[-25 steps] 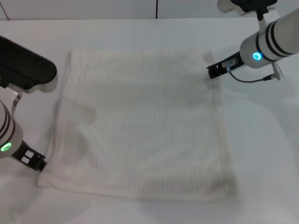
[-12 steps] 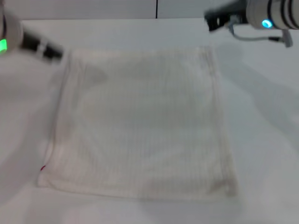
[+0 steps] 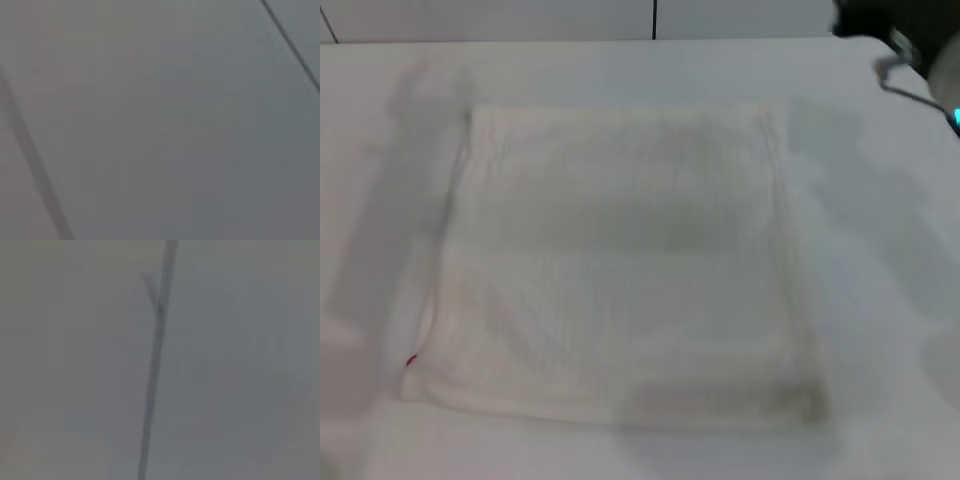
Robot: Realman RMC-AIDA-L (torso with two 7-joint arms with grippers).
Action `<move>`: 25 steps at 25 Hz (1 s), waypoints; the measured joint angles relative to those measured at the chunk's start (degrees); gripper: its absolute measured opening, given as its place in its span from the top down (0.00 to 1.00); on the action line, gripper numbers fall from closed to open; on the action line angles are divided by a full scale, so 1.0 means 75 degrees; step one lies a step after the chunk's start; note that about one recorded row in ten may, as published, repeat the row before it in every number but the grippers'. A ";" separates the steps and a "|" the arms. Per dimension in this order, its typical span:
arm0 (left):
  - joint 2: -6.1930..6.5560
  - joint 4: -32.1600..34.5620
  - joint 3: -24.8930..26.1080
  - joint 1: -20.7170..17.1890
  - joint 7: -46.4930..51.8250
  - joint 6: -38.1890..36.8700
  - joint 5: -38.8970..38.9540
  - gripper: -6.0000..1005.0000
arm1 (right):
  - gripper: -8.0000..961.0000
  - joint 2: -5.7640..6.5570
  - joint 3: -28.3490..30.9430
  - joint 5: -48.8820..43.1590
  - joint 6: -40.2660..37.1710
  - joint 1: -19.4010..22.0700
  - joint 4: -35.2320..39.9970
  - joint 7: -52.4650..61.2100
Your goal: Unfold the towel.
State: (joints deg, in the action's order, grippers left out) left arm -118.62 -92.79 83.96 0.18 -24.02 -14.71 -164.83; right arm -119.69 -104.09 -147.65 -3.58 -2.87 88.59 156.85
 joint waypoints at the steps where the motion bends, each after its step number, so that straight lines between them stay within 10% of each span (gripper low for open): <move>1: -0.0008 0.0623 -0.0090 -0.0191 0.0146 -0.1132 0.0097 0.39 | 0.95 0.0014 -0.0435 0.0071 0.1623 0.0304 -0.0785 0.0038; 5: 0.0010 0.1874 -0.0270 -0.0353 0.0556 -0.2922 0.0462 0.39 | 0.95 0.0021 -0.1049 0.0409 0.4277 0.0648 -0.2053 0.0120; 8: 0.0028 0.4483 -0.0421 -0.0130 0.1588 -0.5240 0.0749 0.39 | 0.95 0.0049 -0.2054 0.0821 0.8123 0.0388 -0.4574 0.0370; 13: -0.0007 0.8084 -0.0437 0.0883 0.2977 -0.7397 0.0800 0.36 | 0.95 0.0019 -0.3432 0.2116 1.1660 -0.0274 -0.7325 0.0442; 18: -0.0019 1.0052 -0.0439 0.1600 0.3795 -0.8127 0.0814 0.24 | 0.80 0.0017 -0.3877 0.2785 1.2113 -0.0288 -0.7811 0.0597; 25: -0.0033 1.0094 -0.0536 0.1521 0.3742 -0.8189 0.0814 0.20 | 0.50 0.0003 -0.4014 0.2795 1.2082 -0.0311 -0.8112 0.0623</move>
State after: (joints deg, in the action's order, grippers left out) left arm -118.87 -17.09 79.94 11.58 4.04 -76.13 -158.72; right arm -119.68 -134.19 -126.69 87.04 -5.20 27.75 161.53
